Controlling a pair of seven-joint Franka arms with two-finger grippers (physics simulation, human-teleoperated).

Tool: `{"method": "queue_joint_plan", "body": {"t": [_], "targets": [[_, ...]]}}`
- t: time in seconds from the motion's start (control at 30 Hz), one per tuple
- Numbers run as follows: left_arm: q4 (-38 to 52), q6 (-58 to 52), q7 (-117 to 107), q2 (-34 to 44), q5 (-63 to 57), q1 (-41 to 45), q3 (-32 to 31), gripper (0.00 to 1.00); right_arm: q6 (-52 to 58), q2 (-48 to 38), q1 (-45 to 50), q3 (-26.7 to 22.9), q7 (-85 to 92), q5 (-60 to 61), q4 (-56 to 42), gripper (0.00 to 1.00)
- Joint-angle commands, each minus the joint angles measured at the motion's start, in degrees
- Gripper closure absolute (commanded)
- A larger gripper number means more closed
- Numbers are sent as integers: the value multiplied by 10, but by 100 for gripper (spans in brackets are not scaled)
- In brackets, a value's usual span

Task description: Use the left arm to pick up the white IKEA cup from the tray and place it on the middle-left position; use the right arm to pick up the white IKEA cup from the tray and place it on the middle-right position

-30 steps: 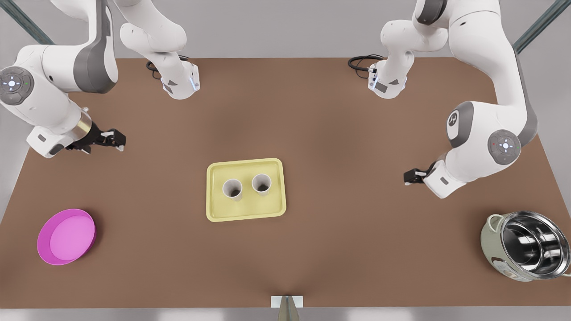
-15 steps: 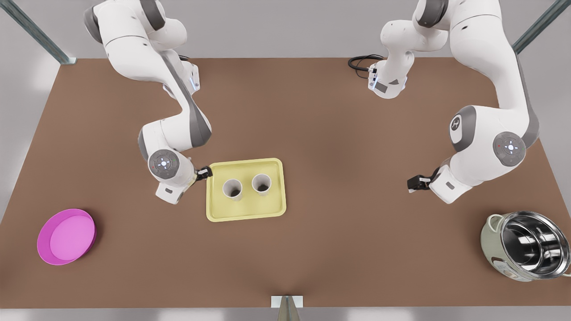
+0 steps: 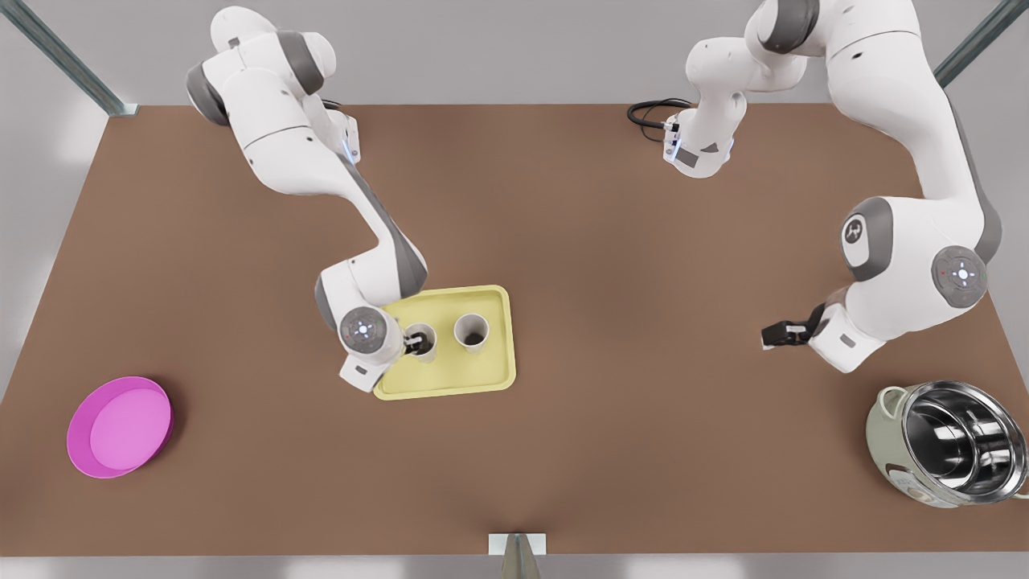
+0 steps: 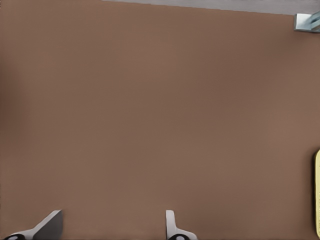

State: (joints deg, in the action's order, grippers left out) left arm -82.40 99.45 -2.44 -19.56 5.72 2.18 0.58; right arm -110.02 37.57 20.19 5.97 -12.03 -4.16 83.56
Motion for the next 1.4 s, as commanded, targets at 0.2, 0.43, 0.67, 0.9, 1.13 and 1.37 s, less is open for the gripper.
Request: {"method": "queue_joint_plan", "body": {"t": [0.2, 0.43, 0.67, 0.9, 1.13, 1.37], "targets": [[2, -4, 27, 6, 6, 12, -9, 0, -17, 30, 11, 0, -75, 1, 14, 0], [0, -5, 28, 8, 1, 18, -9, 0, -14, 38, 15, 0, -113, 1, 14, 53], [0, -6, 23, 9, -51, 41, -9, 0, -9, 36, -5, -4, -105, 3, 14, 64], [4, -10, 15, 15, -44, 43, -11, 0, -7, 16, -23, -4, -91, 6, 10, 80], [7, -9, -38, 16, -47, 49, -48, 0, 59, -52, -77, -9, -19, 62, -1, 82], [7, -8, -54, 15, -42, 56, -52, 0, 68, -39, -252, -8, 365, 13, -12, 82]]}}
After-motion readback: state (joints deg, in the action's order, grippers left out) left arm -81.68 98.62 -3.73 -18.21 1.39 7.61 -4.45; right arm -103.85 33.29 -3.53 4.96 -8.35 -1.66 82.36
